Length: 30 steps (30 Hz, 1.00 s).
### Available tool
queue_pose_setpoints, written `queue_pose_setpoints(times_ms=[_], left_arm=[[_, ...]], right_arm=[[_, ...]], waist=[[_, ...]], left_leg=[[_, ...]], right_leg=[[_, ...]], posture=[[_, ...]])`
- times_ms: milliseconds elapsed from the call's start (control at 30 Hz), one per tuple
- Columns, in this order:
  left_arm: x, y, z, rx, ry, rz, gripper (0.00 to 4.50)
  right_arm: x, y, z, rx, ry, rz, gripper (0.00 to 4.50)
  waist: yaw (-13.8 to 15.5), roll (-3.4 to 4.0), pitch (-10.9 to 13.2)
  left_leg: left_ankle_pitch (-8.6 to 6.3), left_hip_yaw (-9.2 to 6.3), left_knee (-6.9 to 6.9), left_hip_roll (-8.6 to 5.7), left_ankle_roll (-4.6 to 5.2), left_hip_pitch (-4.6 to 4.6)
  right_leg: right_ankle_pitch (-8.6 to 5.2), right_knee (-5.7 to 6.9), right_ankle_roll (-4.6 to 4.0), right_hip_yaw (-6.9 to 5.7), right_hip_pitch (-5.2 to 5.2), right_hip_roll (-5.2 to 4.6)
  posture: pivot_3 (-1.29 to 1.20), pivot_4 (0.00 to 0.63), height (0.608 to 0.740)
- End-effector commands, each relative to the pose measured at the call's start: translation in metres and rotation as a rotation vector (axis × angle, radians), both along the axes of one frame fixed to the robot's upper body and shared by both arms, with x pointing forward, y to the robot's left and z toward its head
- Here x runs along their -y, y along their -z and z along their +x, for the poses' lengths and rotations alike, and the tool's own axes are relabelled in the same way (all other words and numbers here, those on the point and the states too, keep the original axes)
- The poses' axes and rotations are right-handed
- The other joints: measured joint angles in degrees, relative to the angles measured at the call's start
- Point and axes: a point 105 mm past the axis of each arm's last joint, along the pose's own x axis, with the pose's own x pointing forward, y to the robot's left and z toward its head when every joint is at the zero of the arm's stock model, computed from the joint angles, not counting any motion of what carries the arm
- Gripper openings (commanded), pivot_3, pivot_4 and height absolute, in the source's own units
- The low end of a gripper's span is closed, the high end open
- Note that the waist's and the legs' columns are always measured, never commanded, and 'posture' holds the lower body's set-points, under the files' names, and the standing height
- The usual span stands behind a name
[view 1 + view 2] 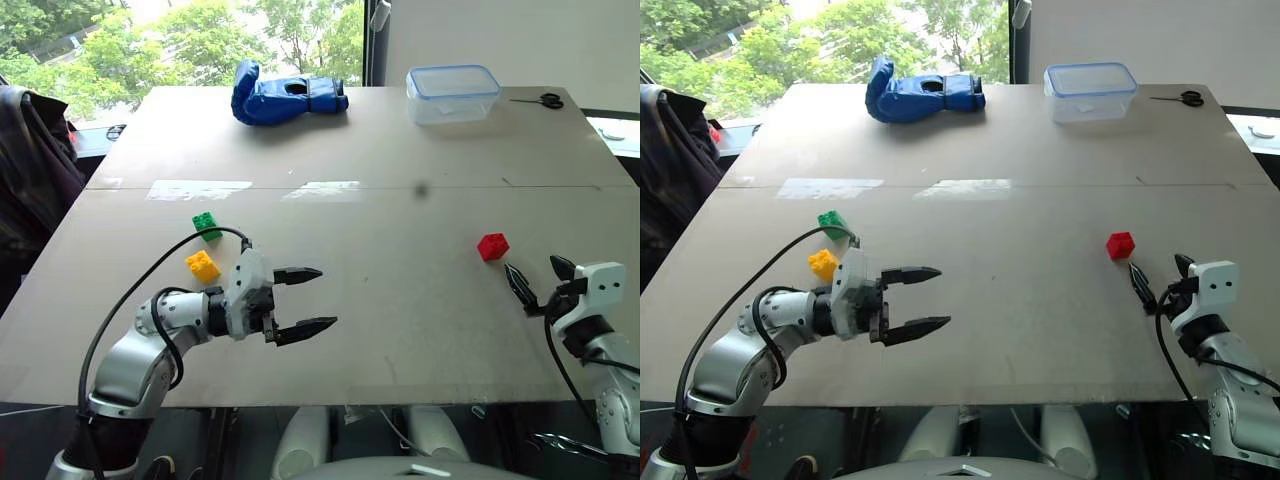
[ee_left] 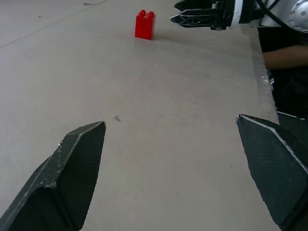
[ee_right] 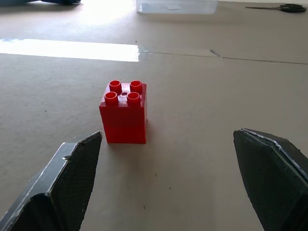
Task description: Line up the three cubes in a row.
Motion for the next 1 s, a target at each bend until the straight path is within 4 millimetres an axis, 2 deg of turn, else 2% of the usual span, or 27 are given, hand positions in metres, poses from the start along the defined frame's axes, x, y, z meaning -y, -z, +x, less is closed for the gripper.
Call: queue_pose_setpoints(times_ms=[33,133,267,367,567,600,633,667,833,900,1000], left_arm=[[0.005,-0.015,0.014,0.050,0.074,0.036,4.44],[0.008,-0.027,0.034,0.098,0.107,0.068,4.44],[0.008,-0.035,0.043,0.111,0.160,0.083,4.44],[0.006,-0.035,0.042,0.103,0.191,0.098,4.44],[0.004,-0.042,0.050,0.141,0.161,0.080,4.44],[0.005,-0.042,0.050,0.141,0.161,0.079,4.49],[0.005,-0.041,0.050,0.141,0.162,0.079,4.50],[0.005,-0.040,0.049,0.139,0.163,0.078,4.50],[0.006,-0.037,0.048,0.132,0.156,0.069,4.50],[0.005,-0.035,0.045,0.131,0.157,0.069,4.50],[0.003,-0.033,0.042,0.129,0.155,0.072,4.50]], right_arm=[[-0.019,-0.006,0.012,0.026,-0.084,-0.008,4.50],[-0.023,-0.007,0.028,0.033,-0.076,0.007,4.50],[-0.008,-0.009,0.044,0.049,0.010,0.055,4.50],[-0.006,-0.009,0.046,0.045,-0.001,0.056,4.50],[-0.020,-0.006,0.039,0.038,-0.067,0.063,4.50],[-0.021,-0.006,0.040,0.043,-0.071,0.061,4.25],[-0.021,-0.007,0.040,0.051,-0.070,0.061,3.81],[-0.021,-0.008,0.041,0.056,-0.068,0.060,3.64],[-0.021,-0.010,0.043,0.061,-0.083,0.066,1.33],[-0.024,-0.010,0.042,0.055,-0.115,0.069,1.26],[-0.036,-0.015,0.032,0.063,-0.258,0.035,1.26]], waist=[[-0.03,0.00,0.00],[-0.14,-0.02,0.02],[-0.34,-0.01,0.02],[-0.32,-0.01,0.02],[-0.23,-0.01,0.02],[-0.24,-0.01,0.02],[-0.25,-0.01,0.02],[-0.31,-0.01,0.02],[-0.29,-0.01,0.02],[-0.27,-0.01,0.02],[-0.26,-0.01,0.02]], left_leg=[[0.00,-0.02,-0.01,-0.04,0.00,-0.01],[0.01,-0.02,-0.01,-0.20,0.01,-0.01],[0.00,0.03,-0.03,-0.22,0.01,-0.01],[0.01,0.05,-0.28,-0.23,0.00,-0.20],[0.13,0.03,-0.28,-0.21,-0.21,-0.55],[0.08,0.03,-0.25,-0.21,-0.13,-0.55],[0.01,0.06,-0.22,-0.22,0.00,-0.48],[0.01,0.07,-0.22,-0.22,0.00,-0.46],[0.01,0.08,-0.22,-0.22,0.00,-0.44],[0.01,0.07,-0.22,-0.22,0.00,-0.44],[0.01,0.07,-0.22,-0.20,0.00,-0.45]], right_leg=[[0.00,0.00,0.00,-0.03,0.00,0.01],[0.01,-0.01,0.01,-0.03,0.00,0.05],[0.01,-0.01,0.01,0.04,-0.05,0.04],[0.01,-0.10,0.02,0.08,-0.29,0.01],[0.01,-0.10,0.02,0.05,-0.61,0.00],[0.01,-0.09,0.03,0.06,-0.60,-0.01],[0.02,-0.01,0.03,0.10,-0.57,-0.03],[0.02,0.00,0.03,0.11,-0.56,-0.03],[0.02,0.02,0.03,0.12,-0.56,-0.01],[0.02,0.01,0.03,0.12,-0.56,-0.01],[0.02,0.01,0.03,0.11,-0.57,-0.01]], posture=[[0.00,0.150,0.740],[0.00,0.150,0.740],[0.00,0.150,0.740],[0.00,0.150,0.740],[0.00,0.150,0.740],[0.00,0.150,0.740],[0.00,0.150,0.740],[0.00,0.150,0.740],[0.00,0.150,0.740],[0.00,0.150,0.740],[0.00,0.150,0.740]])
